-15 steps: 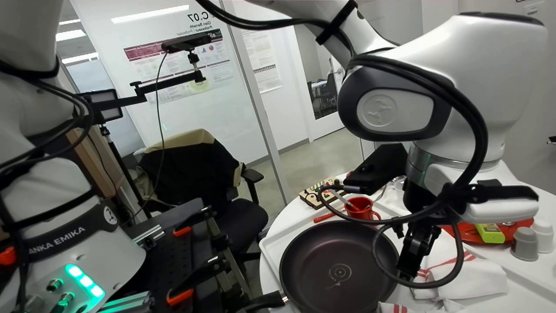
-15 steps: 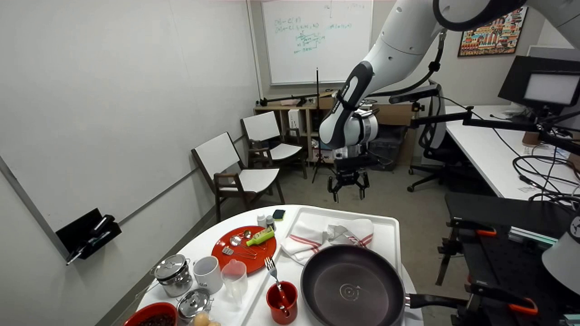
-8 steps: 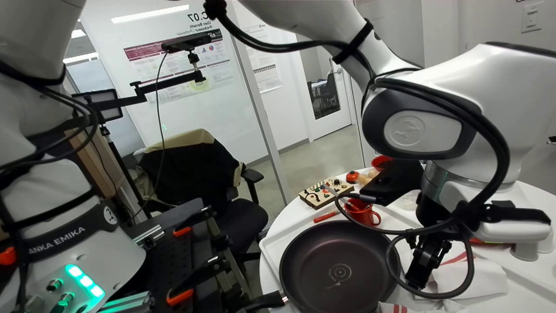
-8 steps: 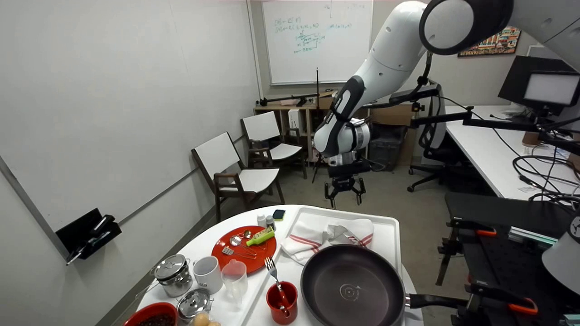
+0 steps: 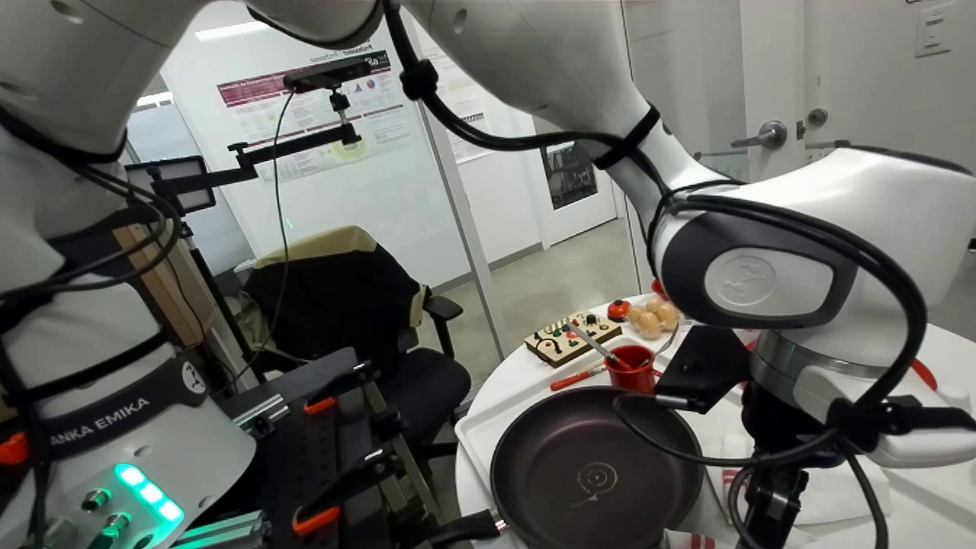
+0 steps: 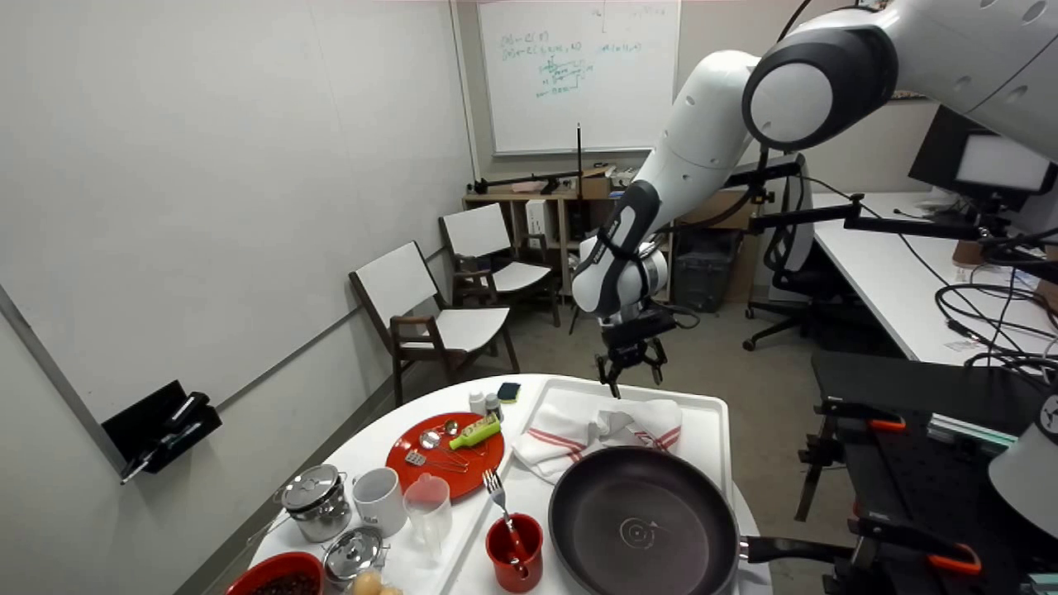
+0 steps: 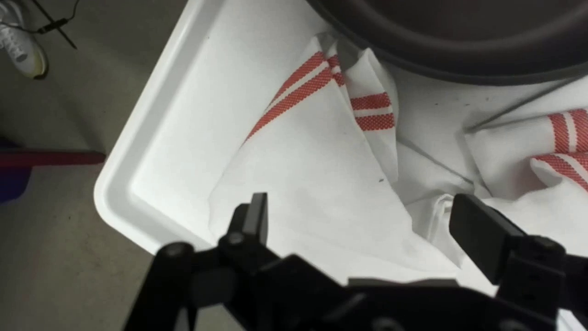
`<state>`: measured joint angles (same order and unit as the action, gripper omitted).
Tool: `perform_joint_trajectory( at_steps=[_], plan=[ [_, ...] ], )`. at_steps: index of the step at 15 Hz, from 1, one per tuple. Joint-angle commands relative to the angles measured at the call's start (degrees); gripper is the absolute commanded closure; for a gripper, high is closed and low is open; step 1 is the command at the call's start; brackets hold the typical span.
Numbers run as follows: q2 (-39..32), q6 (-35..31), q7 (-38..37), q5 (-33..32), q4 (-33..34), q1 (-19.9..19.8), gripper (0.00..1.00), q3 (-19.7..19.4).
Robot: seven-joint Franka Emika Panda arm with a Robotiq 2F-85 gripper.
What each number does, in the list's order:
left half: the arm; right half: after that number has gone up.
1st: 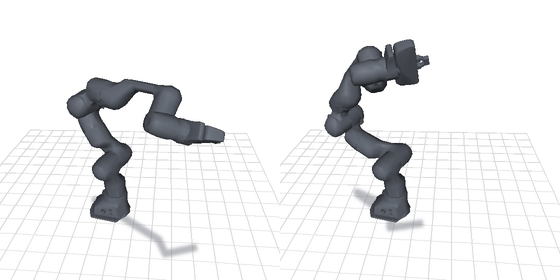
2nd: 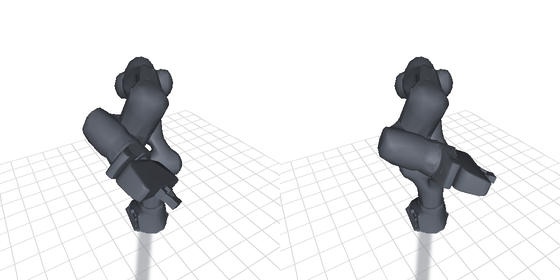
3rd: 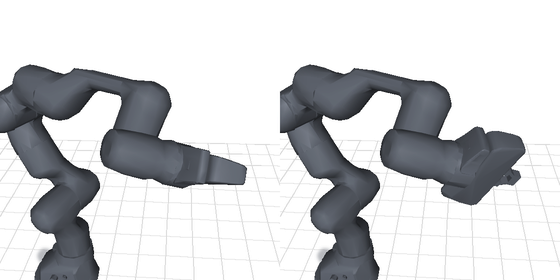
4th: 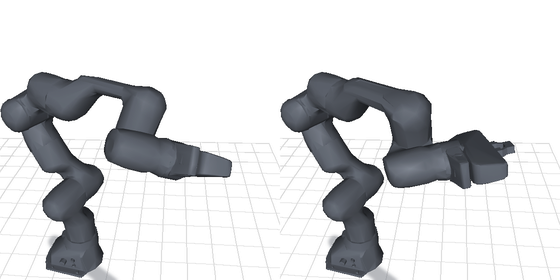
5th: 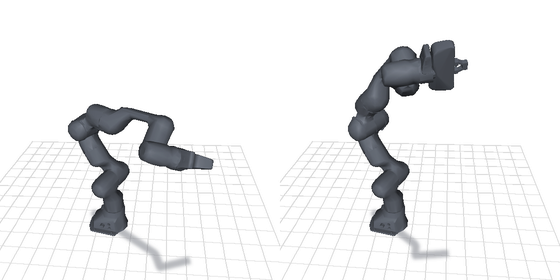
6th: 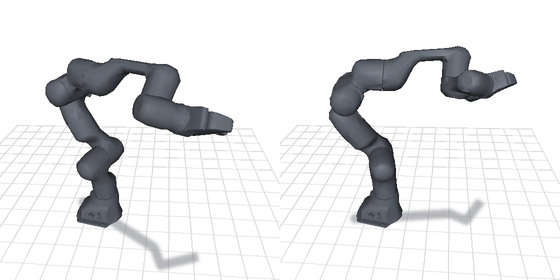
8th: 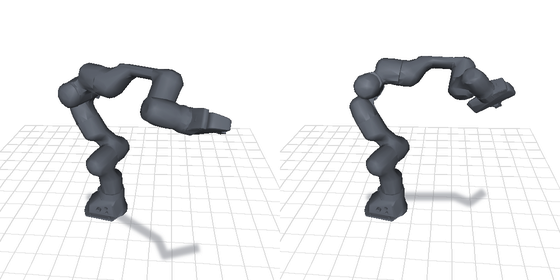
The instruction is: Wipe the pan with the white towel
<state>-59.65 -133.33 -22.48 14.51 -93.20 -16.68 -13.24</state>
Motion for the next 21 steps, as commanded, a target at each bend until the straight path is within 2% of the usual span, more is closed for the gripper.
perform_joint_trajectory(
  at_steps=[1,7,13,18,21],
  plan=[
    [-2.3,-1.9,5.8,-5.2,0.8,1.3,0.0,-1.1],
    [-3.0,-8.5,14.0,-9.7,-0.9,0.4,0.0,-0.5],
    [-1.9,-21.9,26.5,-10.8,-3.9,-1.8,0.0,3.8],
    [-1.6,-21.6,33.4,-10.1,-4.0,-4.9,0.0,8.8],
    [-1.9,-19.2,34.1,-9.3,-3.1,-6.5,0.0,10.0]
  ],
)
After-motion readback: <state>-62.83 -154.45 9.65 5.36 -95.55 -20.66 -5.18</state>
